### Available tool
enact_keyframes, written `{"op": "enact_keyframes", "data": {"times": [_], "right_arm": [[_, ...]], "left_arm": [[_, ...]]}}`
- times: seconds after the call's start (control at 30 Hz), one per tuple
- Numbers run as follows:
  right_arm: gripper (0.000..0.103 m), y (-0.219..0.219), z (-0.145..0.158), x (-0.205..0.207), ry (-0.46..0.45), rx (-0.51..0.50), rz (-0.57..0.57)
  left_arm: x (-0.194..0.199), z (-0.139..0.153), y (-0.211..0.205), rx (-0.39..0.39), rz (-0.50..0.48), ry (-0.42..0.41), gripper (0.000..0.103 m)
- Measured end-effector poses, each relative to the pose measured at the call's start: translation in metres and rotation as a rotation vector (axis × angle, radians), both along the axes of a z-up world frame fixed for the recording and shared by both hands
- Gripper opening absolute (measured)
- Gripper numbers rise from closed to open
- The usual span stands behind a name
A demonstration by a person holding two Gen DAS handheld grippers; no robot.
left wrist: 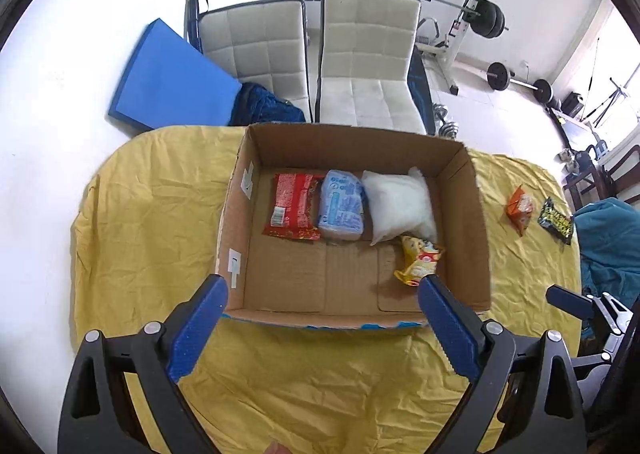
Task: Organize soft objects
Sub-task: 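Open both tools to drop the snacks in the box, then lift out, then grasp the black Shoe Wipes packet with right tool while left tool grasps orange bag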
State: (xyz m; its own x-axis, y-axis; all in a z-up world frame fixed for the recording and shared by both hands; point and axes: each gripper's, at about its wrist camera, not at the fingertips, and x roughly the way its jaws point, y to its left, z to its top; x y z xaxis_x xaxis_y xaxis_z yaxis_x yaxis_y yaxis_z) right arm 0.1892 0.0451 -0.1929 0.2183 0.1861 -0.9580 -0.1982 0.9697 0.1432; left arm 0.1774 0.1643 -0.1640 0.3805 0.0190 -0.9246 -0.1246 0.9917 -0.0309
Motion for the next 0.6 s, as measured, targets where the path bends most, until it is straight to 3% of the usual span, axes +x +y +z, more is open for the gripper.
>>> {"op": "enact_keyframes", "data": {"times": [0.27, 0.6], "right_arm": [[0.103, -0.053, 0.012, -0.002, -0.001, 0.056, -0.063], [0.103, -0.201, -0.005, 0.018, 0.019, -0.011, -0.273]], "left_arm": [[-0.008, 0.023, -0.036, 0.006, -0.017, -0.044, 0.098], [0.029, 0.004, -0.145, -0.047, -0.146, 0.015, 0.098]]}}
